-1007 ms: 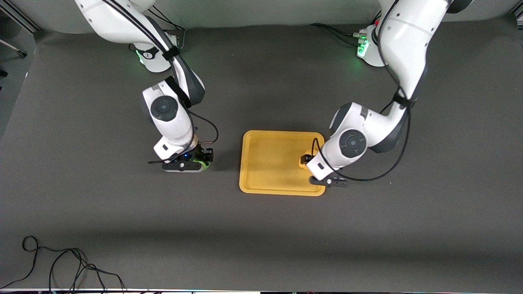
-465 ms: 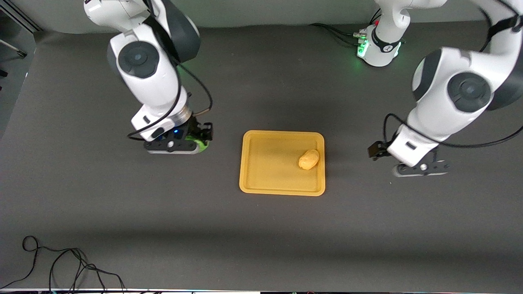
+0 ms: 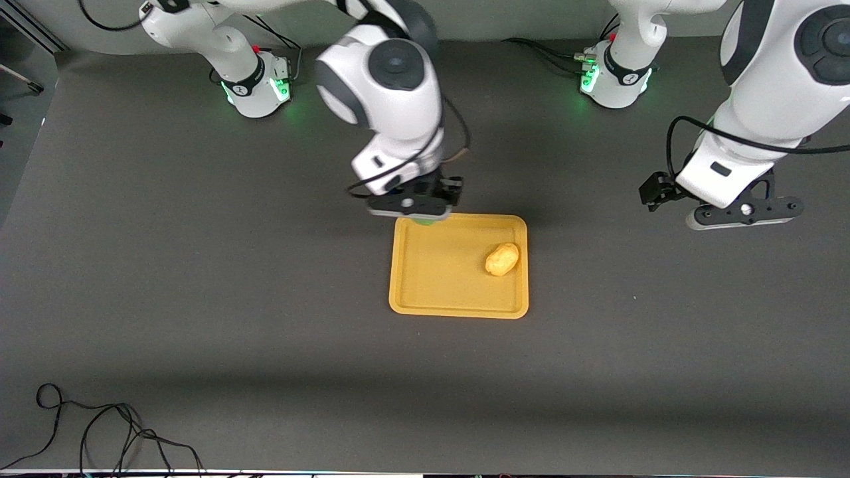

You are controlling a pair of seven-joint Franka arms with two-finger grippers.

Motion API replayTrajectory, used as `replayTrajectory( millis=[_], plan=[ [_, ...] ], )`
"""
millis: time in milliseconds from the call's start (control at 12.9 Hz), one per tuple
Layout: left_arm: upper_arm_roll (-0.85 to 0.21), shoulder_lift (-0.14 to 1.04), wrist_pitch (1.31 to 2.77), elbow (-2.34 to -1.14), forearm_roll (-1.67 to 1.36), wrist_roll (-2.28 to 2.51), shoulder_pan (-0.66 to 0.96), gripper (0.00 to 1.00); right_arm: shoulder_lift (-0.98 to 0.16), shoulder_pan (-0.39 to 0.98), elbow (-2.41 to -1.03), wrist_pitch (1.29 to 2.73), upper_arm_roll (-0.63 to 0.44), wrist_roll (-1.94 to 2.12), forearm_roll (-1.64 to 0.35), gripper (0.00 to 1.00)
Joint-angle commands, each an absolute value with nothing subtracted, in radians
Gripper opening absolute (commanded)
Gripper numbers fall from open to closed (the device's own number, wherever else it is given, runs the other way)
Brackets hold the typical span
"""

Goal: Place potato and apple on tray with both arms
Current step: 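Carry the apple over the tray with the right gripper while the left withdraws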

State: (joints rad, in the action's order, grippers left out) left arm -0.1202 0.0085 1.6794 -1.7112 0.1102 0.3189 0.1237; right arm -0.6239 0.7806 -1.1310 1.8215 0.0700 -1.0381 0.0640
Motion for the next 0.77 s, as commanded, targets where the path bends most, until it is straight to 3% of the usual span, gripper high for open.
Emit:
replayTrajectory(
  millis=[0, 310, 697],
  plan=[
    [-0.114, 0.003, 1.681, -1.749, 0.115, 0.305, 0.120, 1.00, -0.774, 0.807, -0.957, 1.801, 0.057, -1.098, 0.090, 0.49],
    [-0.103, 0.014, 1.724, -1.750, 0.114, 0.299, 0.089, 1.00, -0.911, 0.807, -0.980, 1.948, 0.057, -1.101, 0.165, 0.49],
    [-0.101, 0.034, 1.756, -1.736, 0.031, 0.140, -0.002, 1.00, -0.937, 0.793, -1.164, 2.206, 0.034, -1.101, 0.184, 0.49]
  ],
)
